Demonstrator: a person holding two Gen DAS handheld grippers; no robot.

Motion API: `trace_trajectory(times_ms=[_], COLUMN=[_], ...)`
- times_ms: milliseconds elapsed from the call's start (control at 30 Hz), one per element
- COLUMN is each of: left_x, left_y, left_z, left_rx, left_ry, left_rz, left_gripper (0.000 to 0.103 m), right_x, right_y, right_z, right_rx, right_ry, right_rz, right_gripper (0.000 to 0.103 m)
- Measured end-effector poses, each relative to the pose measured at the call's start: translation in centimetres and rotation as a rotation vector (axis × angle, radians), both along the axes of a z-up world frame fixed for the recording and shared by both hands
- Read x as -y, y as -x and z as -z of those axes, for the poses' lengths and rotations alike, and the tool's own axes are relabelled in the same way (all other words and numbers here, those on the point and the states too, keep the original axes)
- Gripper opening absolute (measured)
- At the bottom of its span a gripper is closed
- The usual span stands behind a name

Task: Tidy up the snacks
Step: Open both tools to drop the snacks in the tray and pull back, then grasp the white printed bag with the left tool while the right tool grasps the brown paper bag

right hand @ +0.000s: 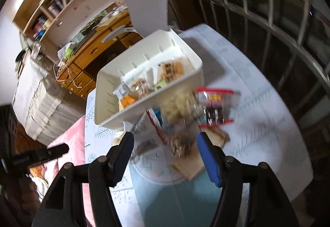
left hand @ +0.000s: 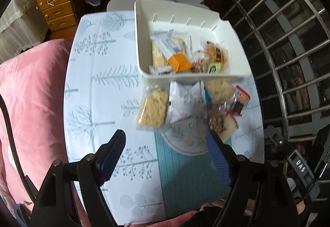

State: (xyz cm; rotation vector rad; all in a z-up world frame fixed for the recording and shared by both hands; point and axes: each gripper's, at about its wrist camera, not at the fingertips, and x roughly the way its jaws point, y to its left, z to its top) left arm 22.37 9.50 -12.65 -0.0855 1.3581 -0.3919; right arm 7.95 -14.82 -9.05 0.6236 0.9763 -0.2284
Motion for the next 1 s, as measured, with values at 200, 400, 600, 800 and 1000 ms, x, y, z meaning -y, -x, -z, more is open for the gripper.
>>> trace_trajectory(times_ms=[200, 400, 600, 800, 1000], left_x=[0.2, 1.3, 3.1, 5.0, 6.7], left_y=[2.3, 3.4, 3.3, 2.0, 0.0], left_z=[2.3, 4.0, 5.6, 7.0, 9.3], left_rx=[0.008, 0.047, 0.054, 0.054, 0.025], left_ry=[-0.044, -0.01, 0.021, 0.027, -0.011], left_rz=[0.021, 0.018, -0.007, -0.052, -0.102], left_gripper=[0.084, 0.088, 0.088, 0.089, 0.089], right_x=[1.3, 3.2, 4.4, 5.9, 7.3], right_y=[2.7, 4.5, 4.7, 4.3, 2.4], right_z=[2.3, 5.6, 9.6, 12.7, 13.6], right_rx=[-0.069, -0.175, -0.295, -0.369, -0.384], right_ry=[-0.143, -0.294, -0.439, -0.57, -0.503], right_rz=[0.148, 0.274, 0.356, 0.478, 0.523], right_gripper=[0.064, 0.064, 0.064, 0.073, 0.073])
